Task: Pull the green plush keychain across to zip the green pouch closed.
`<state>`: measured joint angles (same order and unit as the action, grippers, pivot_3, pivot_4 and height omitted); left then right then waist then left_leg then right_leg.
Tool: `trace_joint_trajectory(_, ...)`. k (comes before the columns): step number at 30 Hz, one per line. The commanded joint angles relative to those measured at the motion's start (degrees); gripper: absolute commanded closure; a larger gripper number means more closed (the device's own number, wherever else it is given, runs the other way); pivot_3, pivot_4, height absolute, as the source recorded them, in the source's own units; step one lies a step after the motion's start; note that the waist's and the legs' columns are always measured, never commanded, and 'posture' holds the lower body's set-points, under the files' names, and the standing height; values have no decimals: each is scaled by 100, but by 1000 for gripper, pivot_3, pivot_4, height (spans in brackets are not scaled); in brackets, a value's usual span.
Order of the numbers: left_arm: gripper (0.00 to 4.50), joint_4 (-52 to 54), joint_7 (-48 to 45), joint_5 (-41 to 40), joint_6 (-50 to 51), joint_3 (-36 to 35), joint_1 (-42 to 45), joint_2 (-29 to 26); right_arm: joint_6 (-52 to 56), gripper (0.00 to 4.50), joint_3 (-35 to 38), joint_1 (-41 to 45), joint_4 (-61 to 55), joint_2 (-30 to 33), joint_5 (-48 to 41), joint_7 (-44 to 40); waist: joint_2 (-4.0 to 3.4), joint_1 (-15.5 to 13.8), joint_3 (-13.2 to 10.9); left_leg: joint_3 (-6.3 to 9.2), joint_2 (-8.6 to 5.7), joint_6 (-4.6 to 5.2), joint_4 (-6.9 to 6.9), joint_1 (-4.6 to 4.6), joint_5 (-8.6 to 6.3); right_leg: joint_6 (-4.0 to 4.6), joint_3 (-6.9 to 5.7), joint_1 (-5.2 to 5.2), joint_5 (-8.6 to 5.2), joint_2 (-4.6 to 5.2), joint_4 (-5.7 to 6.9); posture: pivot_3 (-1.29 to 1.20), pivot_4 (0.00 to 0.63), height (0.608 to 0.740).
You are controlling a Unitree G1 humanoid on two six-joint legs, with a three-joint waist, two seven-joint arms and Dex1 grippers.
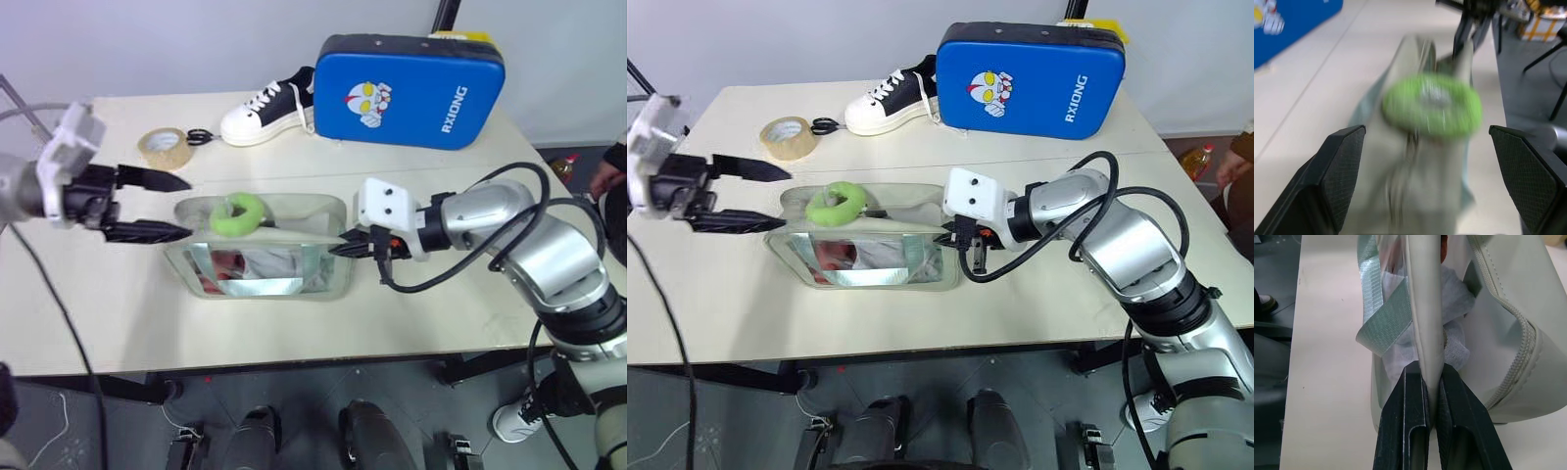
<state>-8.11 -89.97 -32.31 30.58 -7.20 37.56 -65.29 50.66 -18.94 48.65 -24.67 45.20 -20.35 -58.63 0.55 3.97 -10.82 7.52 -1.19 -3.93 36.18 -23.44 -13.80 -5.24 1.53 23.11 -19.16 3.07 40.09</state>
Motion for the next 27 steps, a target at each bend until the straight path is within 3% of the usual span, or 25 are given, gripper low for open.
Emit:
trace_joint_trajectory(1, 59, -21, 81, 155, -288, -290, -375, -112, -87, 4500, 146, 51, -143, -24, -27, 3, 0, -15, 0, 2, 0, 0, 2, 0, 0, 0, -1, -4, 0, 0, 0, 0, 150, 739)
trace_joint_trajectory(4, 59, 93, 314, 153, -328, -307, -584, 57, -100, 4500, 132, 69, -121, -26, -24, -22, 1, -22, 0, 4, -1, 0, 4, 0, 0, 0, -2, -6, 0, 4, 1, 0, 150, 739)
trace_joint_trajectory(7, 895, 294, 402, 166, -368, -217, -755, 199, -114, 4500, 121, 85, -101, -21, -15, -48, 1, -15, 0, 5, -1, 0, 4, 0, 0, 0, -4, -6, 0, 4, 0, 0, 150, 739)
trace_joint_trajectory(14, 4382, 346, 539, 265, -444, -202, -915, 257, -96, 4500, 138, 74, -117, 0, -16, -52, 1, -4, 0, 3, -2, 0, 1, 0, 0, 0, -3, -3, 0, 5, 1, 0, 150, 739)
trace_joint_trajectory(21, 4457, 254, 668, 344, -543, -171, -794, 338, -61, 4500, 186, 123, -60, 19, -79, -106, 1, -7, 0, 2, -3, 0, 1, 0, 0, 0, -3, -3, 0, 5, 0, 0, 150, 739)
trace_joint_trajectory(24, 4500, 304, 657, 344, -552, -148, -793, 356, 237, 3369, 479, 191, -103, 75, -417, -212, 1, -7, 0, 2, -2, 0, 0, 0, 0, 0, -3, -3, 0, 5, 1, 0, 150, 739)
trace_joint_trajectory(27, 4500, 360, 666, 325, -540, -155, -841, 367, 256, 1839, 804, 305, -149, 226, -710, -443, 1, -12, 0, 1, -3, 0, 1, 0, 0, 0, -3, -4, 0, 6, 0, 0, 150, 739)
